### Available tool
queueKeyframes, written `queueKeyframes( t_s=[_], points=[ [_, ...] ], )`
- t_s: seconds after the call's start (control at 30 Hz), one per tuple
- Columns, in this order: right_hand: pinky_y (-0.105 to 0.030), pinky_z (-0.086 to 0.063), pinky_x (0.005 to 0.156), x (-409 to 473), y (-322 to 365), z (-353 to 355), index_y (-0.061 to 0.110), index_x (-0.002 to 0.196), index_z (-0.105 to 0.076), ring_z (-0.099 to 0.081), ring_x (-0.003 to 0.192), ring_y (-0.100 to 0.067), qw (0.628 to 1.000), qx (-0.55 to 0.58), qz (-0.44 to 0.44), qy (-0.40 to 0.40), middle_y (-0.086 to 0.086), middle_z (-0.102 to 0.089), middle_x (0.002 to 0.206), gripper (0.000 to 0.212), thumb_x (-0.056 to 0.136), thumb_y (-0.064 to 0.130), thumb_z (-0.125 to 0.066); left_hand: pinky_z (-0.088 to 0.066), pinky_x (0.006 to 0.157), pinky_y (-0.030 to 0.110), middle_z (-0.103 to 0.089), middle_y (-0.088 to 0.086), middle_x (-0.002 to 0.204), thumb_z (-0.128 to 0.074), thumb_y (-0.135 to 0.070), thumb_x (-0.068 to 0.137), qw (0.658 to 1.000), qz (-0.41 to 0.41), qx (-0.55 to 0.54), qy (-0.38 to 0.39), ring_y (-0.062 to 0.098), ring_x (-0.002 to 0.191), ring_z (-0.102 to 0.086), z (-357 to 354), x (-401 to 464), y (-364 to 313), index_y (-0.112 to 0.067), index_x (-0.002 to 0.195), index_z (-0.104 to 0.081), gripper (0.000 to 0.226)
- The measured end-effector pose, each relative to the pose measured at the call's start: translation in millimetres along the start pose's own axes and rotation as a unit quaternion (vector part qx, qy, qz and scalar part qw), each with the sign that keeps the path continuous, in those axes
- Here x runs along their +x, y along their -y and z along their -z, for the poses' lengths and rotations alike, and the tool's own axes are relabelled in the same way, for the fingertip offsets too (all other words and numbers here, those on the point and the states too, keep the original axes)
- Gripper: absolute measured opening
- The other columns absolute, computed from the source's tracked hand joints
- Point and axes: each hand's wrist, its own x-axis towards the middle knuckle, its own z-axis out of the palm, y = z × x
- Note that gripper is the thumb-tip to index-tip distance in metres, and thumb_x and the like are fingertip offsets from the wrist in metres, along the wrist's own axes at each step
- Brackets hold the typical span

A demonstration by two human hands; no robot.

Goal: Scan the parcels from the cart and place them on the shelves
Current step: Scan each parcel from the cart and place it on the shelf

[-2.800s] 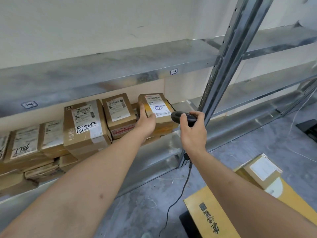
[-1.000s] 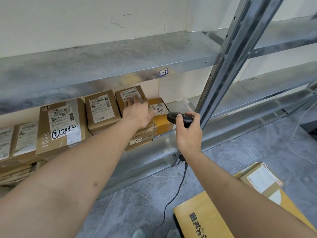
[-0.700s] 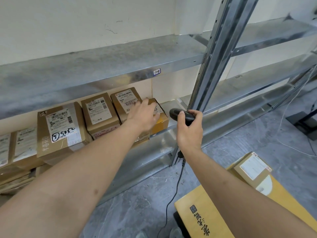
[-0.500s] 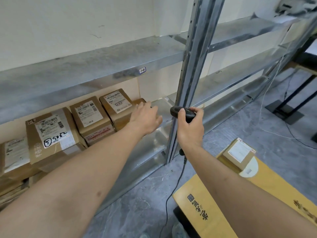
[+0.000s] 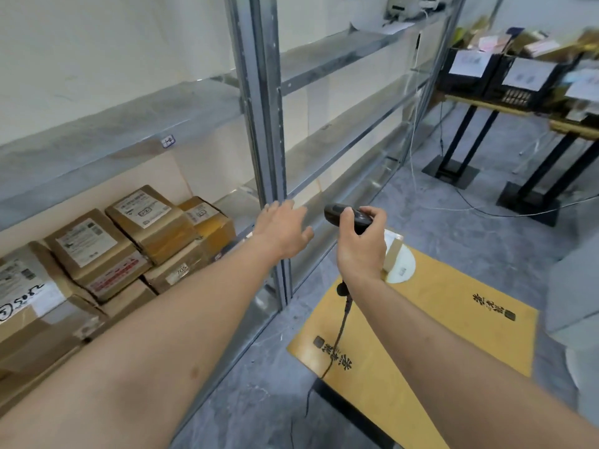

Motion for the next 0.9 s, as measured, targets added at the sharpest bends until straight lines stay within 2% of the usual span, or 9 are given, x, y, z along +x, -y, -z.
queueKeyframes(
  t_s=[0.1, 0.17, 0.27, 0.33, 0.43, 0.63, 0.77, 0.83, 0.9],
  points=[
    [-0.048, -0.058, 0.084, 8, -10, 30, 0.041, 0.117, -0.046, -0.069, 0.087, -0.019, 1.0, -0.001, -0.01, -0.014, 0.007, -0.069, 0.099, 0.026, 0.097, 0.056, -0.054, -0.042, 0.11, 0.049, -0.054, 0.013, 0.141, -0.046, -0.053, 0.103, 1.0, -0.016, 0.004, 0.009, 0.037, 0.13, -0.051, -3, 4, -33, -0.018, 0.143, -0.053, 0.054],
    [-0.048, -0.059, 0.08, 14, -17, 51, 0.044, 0.114, -0.045, -0.07, 0.086, -0.02, 1.0, -0.003, -0.018, -0.022, 0.006, -0.07, 0.1, 0.025, 0.096, 0.058, -0.053, -0.041, 0.111, 0.048, -0.052, 0.013, 0.144, -0.046, -0.053, 0.104, 1.0, -0.022, 0.002, 0.018, 0.036, 0.133, -0.049, -5, 6, -58, -0.018, 0.145, -0.052, 0.054],
    [-0.037, -0.053, 0.074, 24, -26, 83, 0.038, 0.118, -0.047, -0.067, 0.09, -0.015, 0.999, -0.012, -0.018, -0.034, 0.007, -0.068, 0.106, 0.025, 0.099, 0.053, -0.054, -0.04, 0.113, 0.049, -0.05, 0.012, 0.148, -0.047, -0.053, 0.103, 0.999, -0.027, -0.01, 0.022, 0.036, 0.136, -0.048, -11, 10, -95, -0.019, 0.147, -0.051, 0.056],
    [-0.031, -0.047, 0.07, 32, -34, 101, 0.035, 0.12, -0.047, -0.064, 0.087, -0.009, 0.999, -0.017, -0.024, -0.036, 0.011, -0.066, 0.102, 0.025, 0.101, 0.05, -0.054, -0.04, 0.112, 0.049, -0.052, 0.012, 0.147, -0.048, -0.055, 0.102, 0.999, -0.033, -0.012, 0.023, 0.036, 0.134, -0.049, -18, 15, -117, -0.019, 0.145, -0.052, 0.056],
    [-0.031, -0.046, 0.073, 43, -48, 121, 0.034, 0.12, -0.047, -0.063, 0.088, -0.006, 0.998, -0.026, -0.04, -0.048, 0.014, -0.065, 0.099, 0.024, 0.102, 0.048, -0.055, -0.042, 0.109, 0.048, -0.055, 0.011, 0.14, -0.05, -0.056, 0.101, 0.998, -0.044, -0.017, 0.035, 0.035, 0.129, -0.052, -33, 22, -142, -0.018, 0.14, -0.054, 0.055],
    [-0.03, -0.043, 0.073, 71, -71, 145, 0.031, 0.122, -0.049, -0.063, 0.09, -0.009, 0.994, -0.047, -0.068, -0.074, 0.019, -0.063, 0.096, 0.026, 0.103, 0.047, -0.056, -0.044, 0.101, 0.047, -0.057, 0.01, 0.128, -0.055, -0.053, 0.097, 0.995, -0.058, -0.046, 0.068, 0.035, 0.121, -0.055, -58, 46, -173, -0.018, 0.132, -0.057, 0.05],
    [-0.025, -0.042, 0.068, 96, -87, 147, 0.03, 0.126, -0.049, -0.061, 0.087, 0.0, 0.989, -0.061, -0.093, -0.098, 0.019, -0.063, 0.095, 0.032, 0.102, 0.05, -0.056, -0.043, 0.104, 0.046, -0.054, 0.009, 0.139, -0.055, -0.053, 0.096, 0.991, -0.065, -0.063, 0.1, 0.033, 0.127, -0.053, -83, 74, -181, -0.019, 0.144, -0.052, 0.059],
    [-0.028, -0.042, 0.071, 109, -98, 144, 0.029, 0.127, -0.048, -0.061, 0.086, 0.0, 0.986, -0.069, -0.103, -0.108, 0.019, -0.063, 0.095, 0.035, 0.102, 0.051, -0.057, -0.044, 0.103, 0.045, -0.055, 0.01, 0.139, -0.056, -0.053, 0.096, 0.989, -0.066, -0.075, 0.111, 0.033, 0.127, -0.052, -97, 90, -183, -0.017, 0.142, -0.052, 0.059],
    [-0.026, -0.042, 0.071, 123, -111, 138, 0.029, 0.127, -0.048, -0.061, 0.085, -0.001, 0.982, -0.078, -0.116, -0.125, 0.02, -0.063, 0.095, 0.035, 0.102, 0.051, -0.058, -0.046, 0.098, 0.044, -0.056, 0.009, 0.135, -0.057, -0.052, 0.094, 0.986, -0.07, -0.092, 0.122, 0.032, 0.124, -0.054, -112, 109, -185, -0.017, 0.135, -0.054, 0.055]
  ],
)
